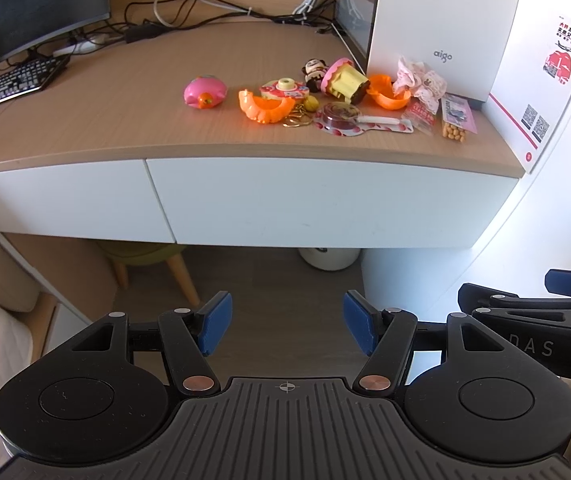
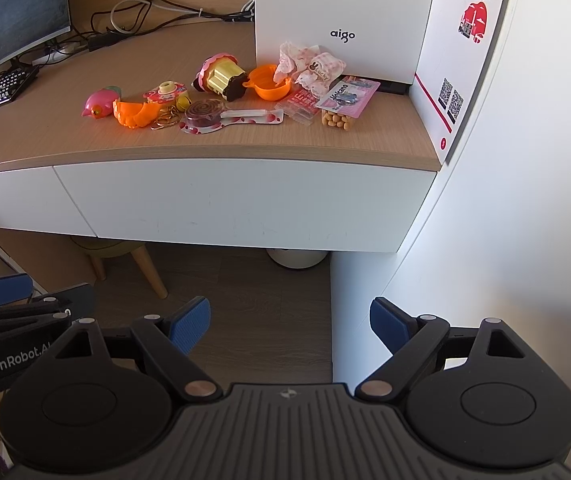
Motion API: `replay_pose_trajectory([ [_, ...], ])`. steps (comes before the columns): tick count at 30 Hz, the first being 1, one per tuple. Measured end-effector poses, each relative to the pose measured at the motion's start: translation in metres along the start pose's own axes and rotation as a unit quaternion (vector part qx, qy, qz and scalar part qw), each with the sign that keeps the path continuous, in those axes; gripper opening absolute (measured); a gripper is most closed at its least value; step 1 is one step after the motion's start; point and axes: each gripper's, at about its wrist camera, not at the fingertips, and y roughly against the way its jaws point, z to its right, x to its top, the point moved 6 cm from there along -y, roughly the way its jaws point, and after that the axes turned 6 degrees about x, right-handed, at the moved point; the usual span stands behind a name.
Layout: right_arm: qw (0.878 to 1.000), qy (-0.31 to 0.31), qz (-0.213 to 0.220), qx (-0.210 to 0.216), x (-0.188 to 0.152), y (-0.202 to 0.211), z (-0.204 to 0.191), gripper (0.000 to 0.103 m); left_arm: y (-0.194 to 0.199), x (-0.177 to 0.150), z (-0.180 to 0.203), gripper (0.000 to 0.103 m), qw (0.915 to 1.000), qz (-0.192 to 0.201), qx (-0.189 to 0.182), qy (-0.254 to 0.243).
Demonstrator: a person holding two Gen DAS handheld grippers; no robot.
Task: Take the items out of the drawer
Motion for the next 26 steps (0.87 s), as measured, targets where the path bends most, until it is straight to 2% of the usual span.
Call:
replay_pose_trajectory([
  [8, 1.000, 0.000, 0.000, 0.000, 0.000, 0.000, 0.000, 0.088, 0.000, 0.000, 0.001, 0.067, 0.9999, -0.001, -0.009, 0.004],
  [9, 1.000, 0.000, 0.001, 0.000, -0.001, 0.000, 0.000, 0.088, 0.000, 0.000, 0.002, 0.062, 0.9999, 0.003, -0.013, 0.002],
  [11, 1.000, -0.003, 0.004, -0.001, 0.000, 0.000, 0.002, 0.088, 0.002, 0.001, 0.005, 0.043, 0.9994, 0.012, -0.033, 0.001],
  [12, 1.000, -0.007, 0.005, 0.000, 0.001, 0.000, 0.003, 0.088, 0.003, 0.002, 0.007, 0.030, 0.9987, 0.012, -0.049, 0.007],
  [13, 1.000, -0.011, 0.007, 0.001, 0.001, 0.001, 0.005, 0.088, 0.003, 0.003, 0.009, 0.022, 0.9975, 0.013, -0.068, 0.015],
  [16, 1.000, -0.020, 0.007, 0.003, 0.003, 0.001, 0.009, 0.088, 0.008, 0.004, 0.013, 0.018, 0.9918, 0.025, -0.119, 0.040],
  [17, 1.000, -0.022, 0.007, 0.006, 0.004, 0.002, 0.010, 0.088, 0.012, 0.006, 0.013, 0.018, 0.9917, 0.038, -0.116, 0.041],
  [18, 1.000, -0.023, 0.008, 0.010, 0.005, 0.003, 0.009, 0.088, 0.016, 0.007, 0.012, 0.018, 0.9937, 0.054, -0.092, 0.036],
  [20, 1.000, -0.024, 0.015, 0.012, 0.008, 0.004, 0.011, 0.088, 0.018, 0.013, 0.011, 0.018, 0.9964, 0.084, -0.006, 0.006],
  [21, 0.999, -0.027, 0.019, 0.010, 0.011, 0.005, 0.013, 0.088, 0.014, 0.015, 0.012, 0.018, 0.9961, 0.086, 0.017, -0.012],
  [22, 0.999, -0.034, 0.021, 0.008, 0.012, 0.004, 0.016, 0.088, 0.008, 0.017, 0.012, 0.018, 0.9965, 0.081, 0.010, -0.022],
  [24, 0.998, -0.052, 0.023, 0.005, 0.014, 0.002, 0.025, 0.088, -0.009, 0.022, 0.006, 0.018, 0.9977, 0.065, -0.017, -0.010],
  [26, 0.998, -0.065, 0.018, -0.002, 0.011, -0.001, 0.030, 0.088, -0.026, 0.028, -0.003, 0.018, 0.9981, 0.058, -0.019, -0.002],
])
